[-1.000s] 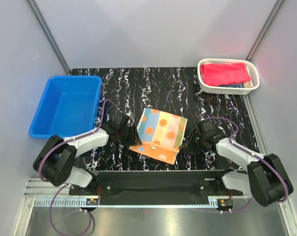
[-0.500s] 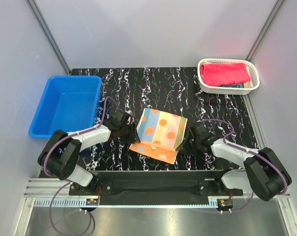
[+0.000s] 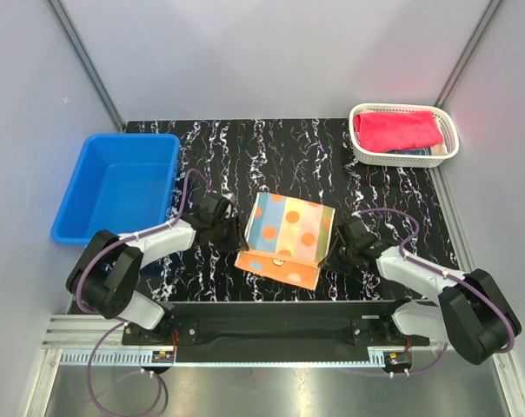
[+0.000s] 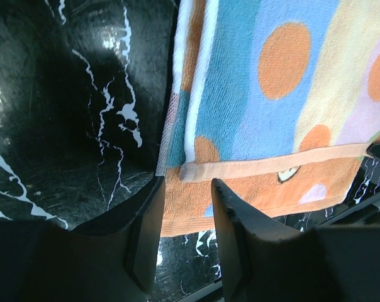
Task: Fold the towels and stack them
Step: Fold the towel
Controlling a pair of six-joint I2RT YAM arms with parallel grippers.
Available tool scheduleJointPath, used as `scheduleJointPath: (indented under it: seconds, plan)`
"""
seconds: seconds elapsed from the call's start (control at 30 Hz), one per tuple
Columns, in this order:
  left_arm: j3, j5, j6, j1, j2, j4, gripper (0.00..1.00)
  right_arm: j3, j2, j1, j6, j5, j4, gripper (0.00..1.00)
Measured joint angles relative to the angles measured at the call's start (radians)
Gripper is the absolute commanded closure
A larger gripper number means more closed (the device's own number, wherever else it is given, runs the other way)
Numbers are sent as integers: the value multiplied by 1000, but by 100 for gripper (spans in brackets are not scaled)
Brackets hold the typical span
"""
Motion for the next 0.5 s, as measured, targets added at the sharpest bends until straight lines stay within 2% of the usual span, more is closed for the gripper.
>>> scheduleJointPath:
  seconds: [0.27, 0.5]
  plan:
    - [18, 19, 23, 0, 38, 17, 62, 3, 10, 0, -14, -2, 3, 99]
    - [25, 41, 31, 0, 68, 33, 70, 3, 10, 0, -18, -2, 4, 97]
